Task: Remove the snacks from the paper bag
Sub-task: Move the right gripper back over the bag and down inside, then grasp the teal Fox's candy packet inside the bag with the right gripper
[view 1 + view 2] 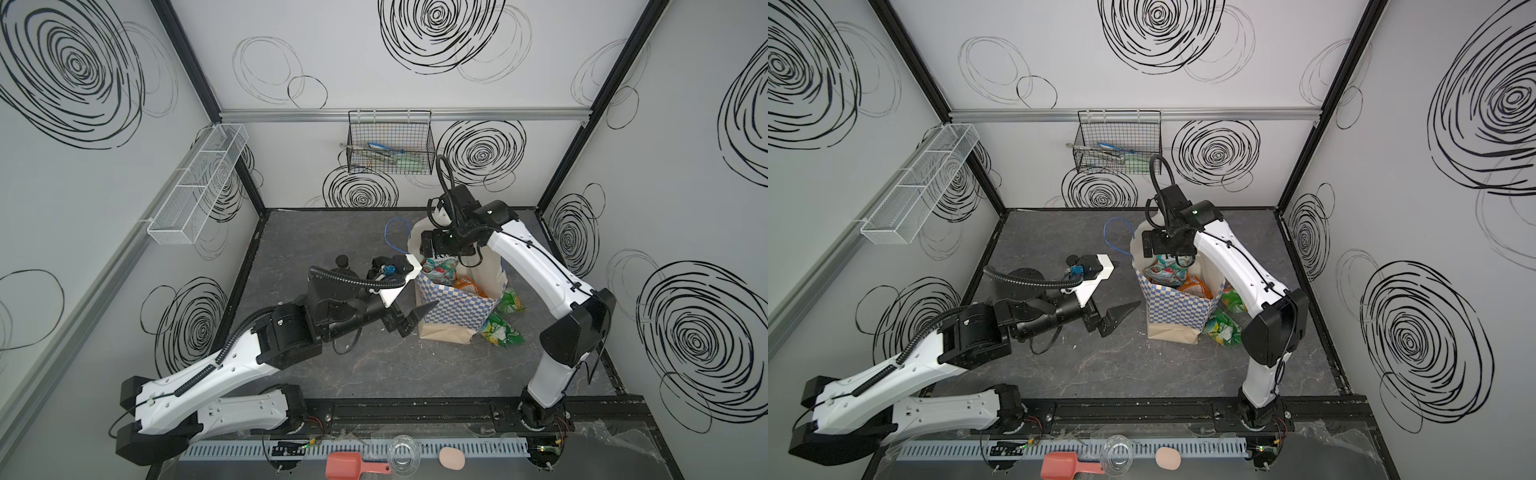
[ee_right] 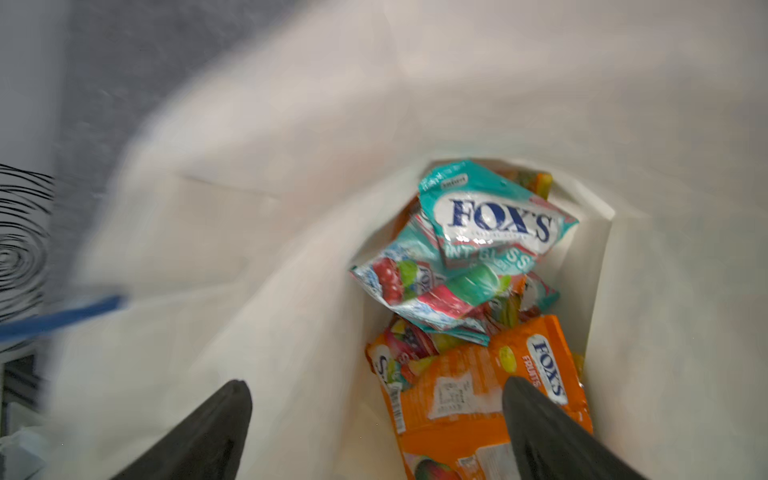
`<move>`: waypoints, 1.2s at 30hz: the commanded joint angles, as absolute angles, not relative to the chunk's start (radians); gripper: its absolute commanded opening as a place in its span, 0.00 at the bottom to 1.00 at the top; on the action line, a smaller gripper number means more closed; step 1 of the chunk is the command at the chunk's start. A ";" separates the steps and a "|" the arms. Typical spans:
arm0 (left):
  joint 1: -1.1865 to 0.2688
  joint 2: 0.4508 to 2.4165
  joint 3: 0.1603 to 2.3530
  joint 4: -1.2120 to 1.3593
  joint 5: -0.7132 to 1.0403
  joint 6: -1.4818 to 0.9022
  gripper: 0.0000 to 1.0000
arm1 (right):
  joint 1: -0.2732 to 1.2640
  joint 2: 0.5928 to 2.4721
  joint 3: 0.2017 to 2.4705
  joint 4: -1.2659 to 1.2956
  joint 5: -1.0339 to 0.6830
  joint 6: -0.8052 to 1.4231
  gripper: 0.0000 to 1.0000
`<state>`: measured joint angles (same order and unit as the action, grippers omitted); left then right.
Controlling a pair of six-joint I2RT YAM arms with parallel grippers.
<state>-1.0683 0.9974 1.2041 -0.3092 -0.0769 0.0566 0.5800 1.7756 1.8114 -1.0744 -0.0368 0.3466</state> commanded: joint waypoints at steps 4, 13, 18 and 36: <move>-1.045 0.982 1.193 -0.310 -0.089 0.021 0.96 | 0.553 1.745 1.677 -1.060 0.021 0.352 0.99; -1.040 0.984 1.190 -0.306 -0.080 0.018 0.96 | 0.536 1.763 1.484 -0.910 0.016 0.369 0.98; -1.039 0.982 1.187 -0.307 -0.079 0.017 0.96 | 0.513 1.800 1.425 -0.839 0.005 0.377 0.98; -1.036 0.979 1.192 -0.311 -0.088 0.016 0.96 | 0.502 1.903 1.209 -0.651 -0.016 0.409 0.85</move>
<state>-1.0443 0.9928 1.1950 -0.3424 -0.0803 0.0238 0.5026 1.8385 1.2724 -0.6003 0.0090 0.3767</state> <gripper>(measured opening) 0.962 0.859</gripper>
